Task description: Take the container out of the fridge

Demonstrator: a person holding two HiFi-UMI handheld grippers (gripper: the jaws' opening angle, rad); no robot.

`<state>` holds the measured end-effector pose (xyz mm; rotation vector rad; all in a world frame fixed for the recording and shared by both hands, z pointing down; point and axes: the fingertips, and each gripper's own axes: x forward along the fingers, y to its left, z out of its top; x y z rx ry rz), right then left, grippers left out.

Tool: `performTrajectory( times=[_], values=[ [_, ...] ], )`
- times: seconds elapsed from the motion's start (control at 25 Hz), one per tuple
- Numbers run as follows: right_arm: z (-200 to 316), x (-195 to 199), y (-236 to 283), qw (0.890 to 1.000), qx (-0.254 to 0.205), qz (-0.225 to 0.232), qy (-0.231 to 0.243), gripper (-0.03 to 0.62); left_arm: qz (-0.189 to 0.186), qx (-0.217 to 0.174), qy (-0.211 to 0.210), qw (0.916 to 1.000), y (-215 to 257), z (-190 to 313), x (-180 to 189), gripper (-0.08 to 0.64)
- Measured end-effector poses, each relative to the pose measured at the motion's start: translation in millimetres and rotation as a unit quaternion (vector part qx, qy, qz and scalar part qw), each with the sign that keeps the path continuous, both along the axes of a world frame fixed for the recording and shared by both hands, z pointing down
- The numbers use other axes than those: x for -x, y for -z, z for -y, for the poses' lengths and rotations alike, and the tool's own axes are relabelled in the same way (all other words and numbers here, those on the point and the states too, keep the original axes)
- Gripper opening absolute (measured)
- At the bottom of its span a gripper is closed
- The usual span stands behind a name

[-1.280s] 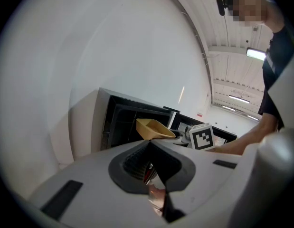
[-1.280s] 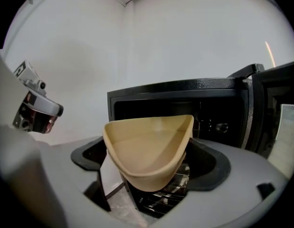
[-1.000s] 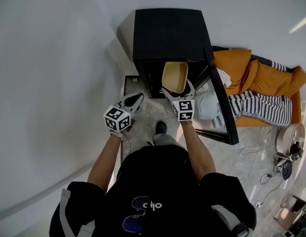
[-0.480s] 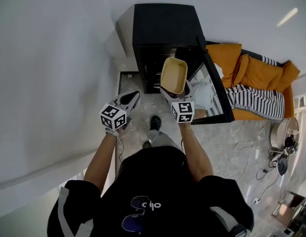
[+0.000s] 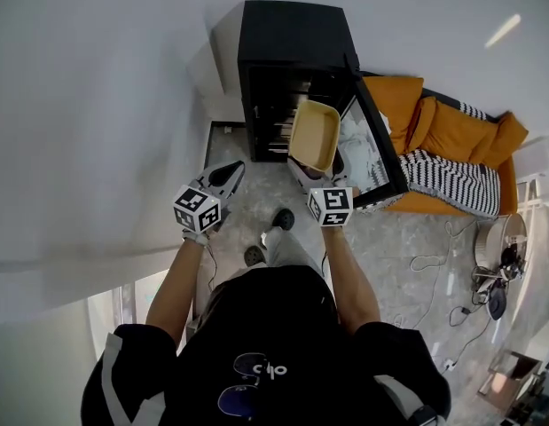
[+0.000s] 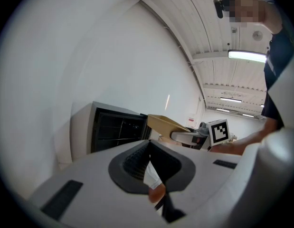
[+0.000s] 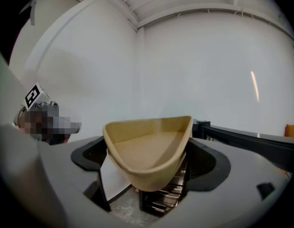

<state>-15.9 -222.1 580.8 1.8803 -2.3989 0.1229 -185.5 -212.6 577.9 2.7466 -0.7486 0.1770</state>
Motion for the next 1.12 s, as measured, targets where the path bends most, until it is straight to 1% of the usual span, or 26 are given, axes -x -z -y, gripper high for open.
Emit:
performTrajectory(
  times=[0.2,0.44,0.6,0.76,0.92,1.12],
  values=[
    [-16,-7,13,1.000,-0.011,-0.001,0.014,0.534,0.002,-0.008,0.009,0.9999,8,-15,-8,0.003],
    [-29,-24,27,0.999,-0.017,0.000,0.045,0.534,0.000,-0.020,0.036,0.9991,24,-21,-25,0.003],
    [-38,-39,29,0.997,-0.009,0.000,0.076,0.534,-0.003,-0.024,0.063,0.9977,34,-30,-43,0.003],
    [-52,-48,29,0.994,-0.003,-0.006,0.110,0.532,-0.007,-0.024,0.089,0.9957,38,-48,-59,0.003],
    [-67,-47,25,0.989,-0.001,-0.008,0.145,0.532,-0.002,-0.018,0.112,0.9935,37,-68,-67,0.003],
    [-89,-38,17,0.983,0.005,-0.004,0.185,0.534,0.002,-0.020,0.146,0.9891,34,-92,-65,0.003]
  ],
)
